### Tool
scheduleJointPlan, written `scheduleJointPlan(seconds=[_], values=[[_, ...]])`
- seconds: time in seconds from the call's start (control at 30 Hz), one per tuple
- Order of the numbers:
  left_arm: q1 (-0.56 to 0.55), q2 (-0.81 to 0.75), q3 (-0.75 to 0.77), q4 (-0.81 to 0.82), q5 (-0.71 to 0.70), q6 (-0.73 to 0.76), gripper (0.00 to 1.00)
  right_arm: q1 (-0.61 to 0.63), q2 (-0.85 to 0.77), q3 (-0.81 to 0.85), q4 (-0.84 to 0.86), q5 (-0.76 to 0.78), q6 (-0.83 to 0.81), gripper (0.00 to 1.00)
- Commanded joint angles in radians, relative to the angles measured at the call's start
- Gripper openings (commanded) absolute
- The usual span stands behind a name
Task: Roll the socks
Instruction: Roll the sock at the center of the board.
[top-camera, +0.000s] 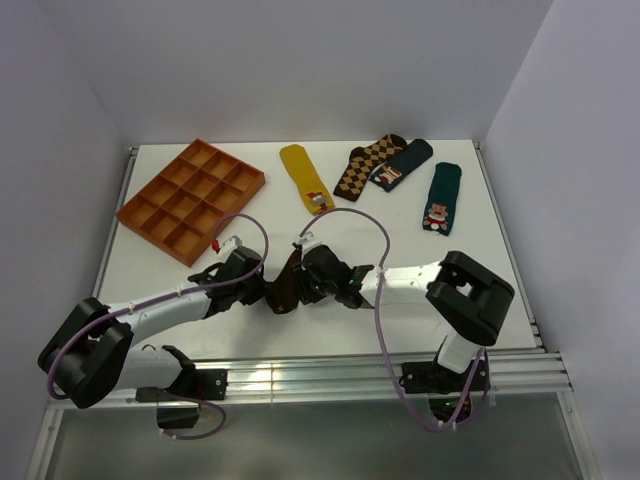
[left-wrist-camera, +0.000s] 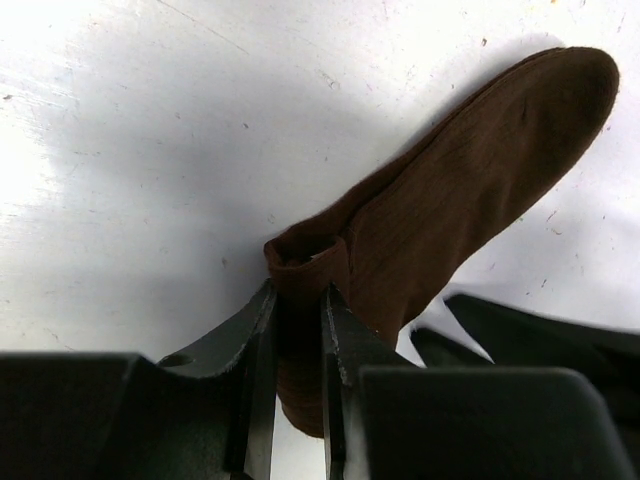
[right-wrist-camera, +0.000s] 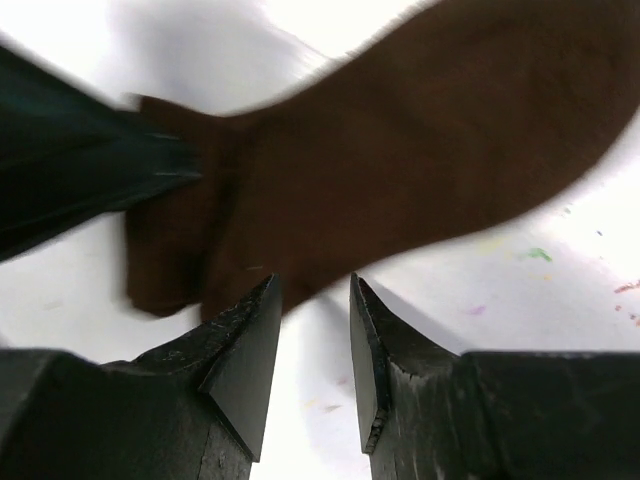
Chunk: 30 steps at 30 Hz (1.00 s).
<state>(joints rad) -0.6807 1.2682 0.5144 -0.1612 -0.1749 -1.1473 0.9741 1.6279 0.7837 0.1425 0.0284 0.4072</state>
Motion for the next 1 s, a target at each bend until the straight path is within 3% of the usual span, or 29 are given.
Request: scheduleJointPlan(seconds=[0.0,0.1,0.33,0.47,0.7,0.97], values=[[-0.011,0.016,0.026,-0.067,-0.018,0.034,0.0,-0.006,0.053,0.045,0.029,0.1,0.01,0.41],[-0.011,0.013,0.032,-0.083,-0.031,0.029,0.0,-0.006,0.064,0.06,0.043,0.104,0.002,0.4],[-0.013,0.045,0.053,-0.109,-0.029,0.02,0.0,0.037,-0.105,-0.079,0.212,0.093,-0.077,0.41],[-0.017,0.065,0.068,-0.11,-0.02,0.024,0.0,0.103,-0.157,-0.101,0.246,0.139,-0.133,0.52],[-0.022,0.089,0.099,-0.143,-0.011,0.023,0.0,0.228,-0.05,-0.015,0.203,0.243,-0.177,0.57],[-0.025,0.097,0.101,-0.144,-0.003,0.024,0.0,0.253,0.027,0.031,0.178,0.295,-0.165,0.54]])
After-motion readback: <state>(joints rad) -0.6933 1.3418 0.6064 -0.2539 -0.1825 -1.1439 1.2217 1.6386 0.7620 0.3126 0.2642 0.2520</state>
